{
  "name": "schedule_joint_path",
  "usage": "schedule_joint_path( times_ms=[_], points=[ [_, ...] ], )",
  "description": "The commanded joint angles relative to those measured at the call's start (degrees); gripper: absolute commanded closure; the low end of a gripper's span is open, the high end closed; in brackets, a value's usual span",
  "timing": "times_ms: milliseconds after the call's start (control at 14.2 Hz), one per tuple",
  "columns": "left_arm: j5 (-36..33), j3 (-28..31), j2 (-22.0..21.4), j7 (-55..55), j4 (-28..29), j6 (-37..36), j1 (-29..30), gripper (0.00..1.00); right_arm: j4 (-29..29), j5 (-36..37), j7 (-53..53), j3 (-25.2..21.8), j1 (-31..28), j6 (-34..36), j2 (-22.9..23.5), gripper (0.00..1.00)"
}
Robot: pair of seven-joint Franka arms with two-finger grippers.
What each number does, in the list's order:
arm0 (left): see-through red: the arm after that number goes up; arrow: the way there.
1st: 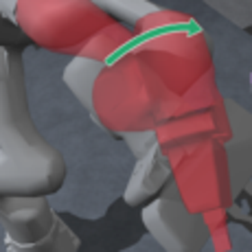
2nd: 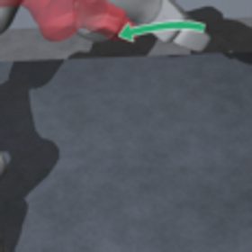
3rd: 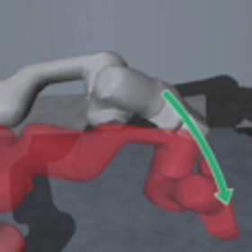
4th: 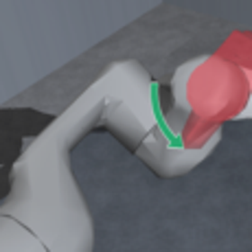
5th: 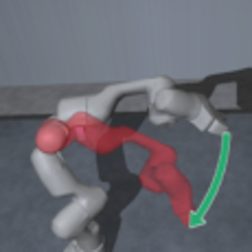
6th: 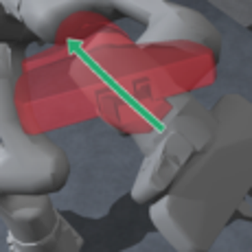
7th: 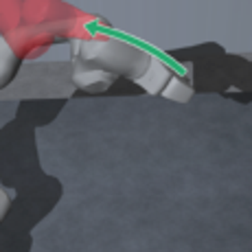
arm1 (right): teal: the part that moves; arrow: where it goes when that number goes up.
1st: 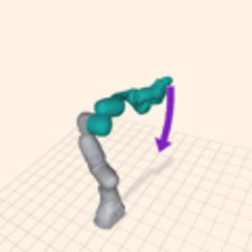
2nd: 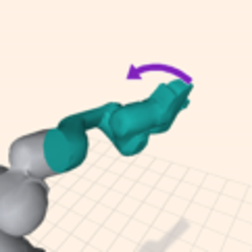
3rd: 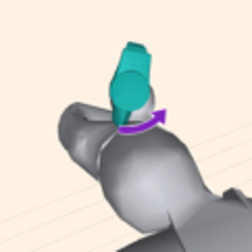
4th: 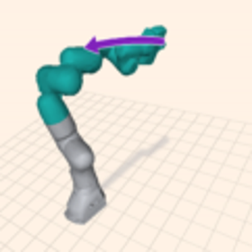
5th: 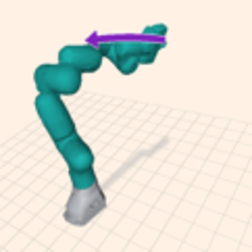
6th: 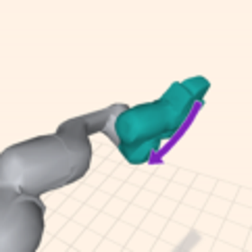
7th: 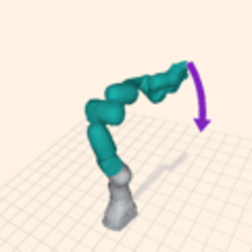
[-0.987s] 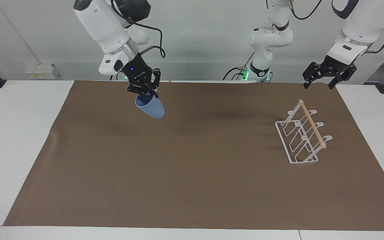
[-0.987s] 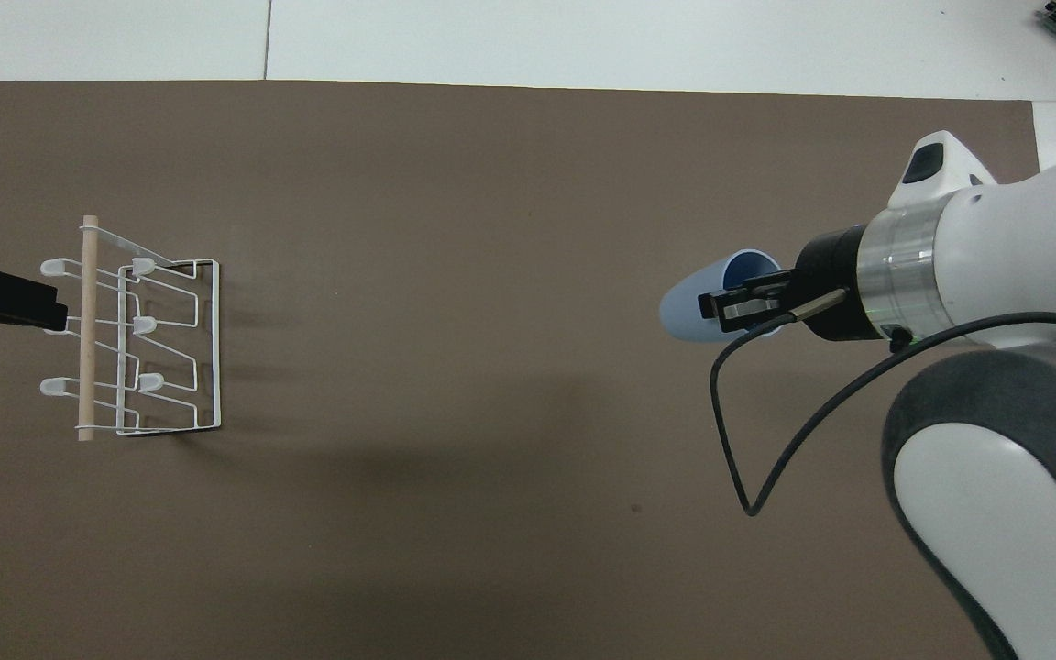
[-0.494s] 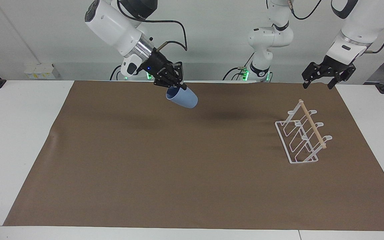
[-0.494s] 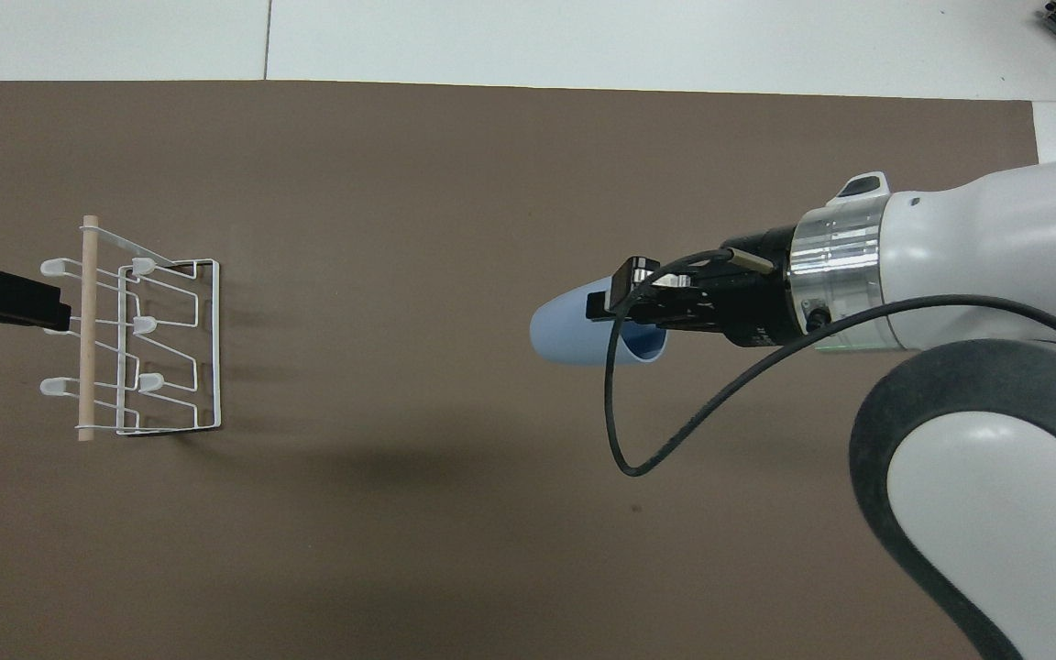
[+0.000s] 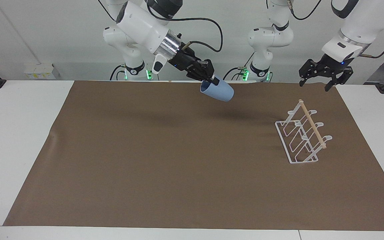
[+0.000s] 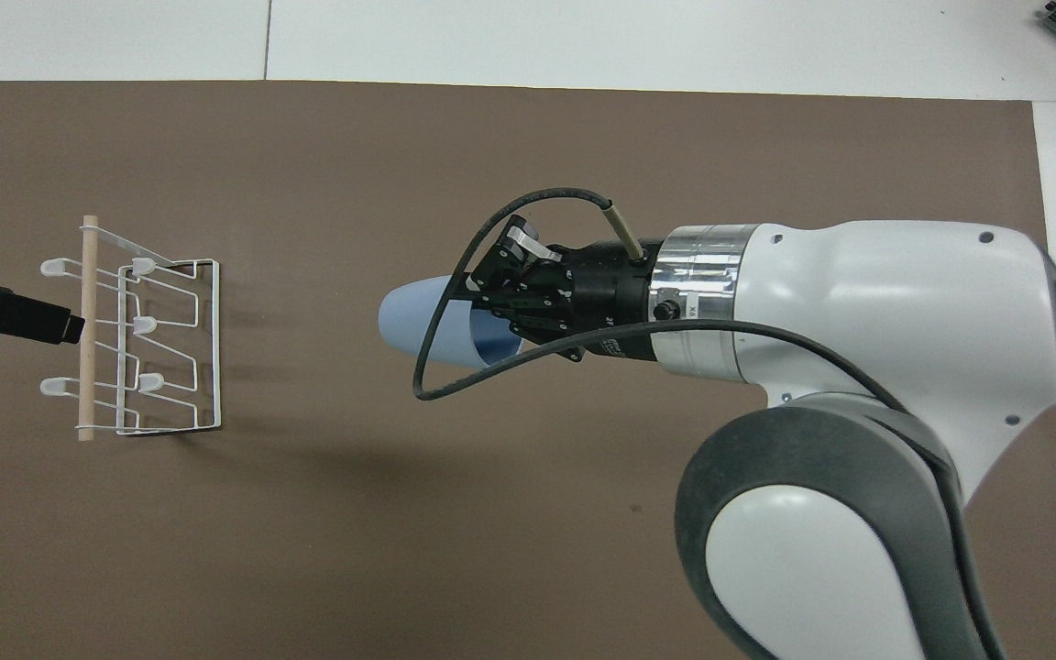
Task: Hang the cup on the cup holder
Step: 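Carry the cup toward the rack while the left gripper opens nearby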
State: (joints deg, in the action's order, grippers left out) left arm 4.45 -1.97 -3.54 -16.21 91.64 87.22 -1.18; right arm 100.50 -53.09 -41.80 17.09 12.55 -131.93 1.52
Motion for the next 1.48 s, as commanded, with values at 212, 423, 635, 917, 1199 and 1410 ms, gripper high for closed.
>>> schedule_joint_path(
  times_ms=[212,423,635,917,1199,1410],
  points=[
    [3.28,-0.23,-1.74,-24.08,2.32,0.40,-1.19,0.00,-0.66,-9.65,-8.82,0.05,4.75,-8.95,2.35,1.00],
    [6.79,-0.05,-1.65,-37.47,1.88,0.76,-1.19,0.00,-0.92,-14.66,-10.75,0.05,7.48,-15.01,3.75,1.00],
    [9.86,-0.05,-1.56,-48.87,1.88,0.84,-0.93,0.00,-2.76,-17.75,-13.91,0.05,9.77,-19.94,5.77,1.00],
    [15.05,-0.05,-1.30,-60.86,1.53,0.93,-0.92,0.00,-4.43,-17.75,-15.86,0.05,10.03,-20.12,7.62,1.00],
    [15.85,-1.54,-0.94,-67.80,0.83,2.42,-2.67,0.00,-6.28,-17.75,-16.56,0.05,11.70,-22.13,9.29,1.00],
    [16.11,-3.39,-0.86,-67.99,0.30,4.88,-4.00,0.00,-6.28,-17.67,-17.18,0.05,12.06,-23.55,9.47,1.00]
  ],
)
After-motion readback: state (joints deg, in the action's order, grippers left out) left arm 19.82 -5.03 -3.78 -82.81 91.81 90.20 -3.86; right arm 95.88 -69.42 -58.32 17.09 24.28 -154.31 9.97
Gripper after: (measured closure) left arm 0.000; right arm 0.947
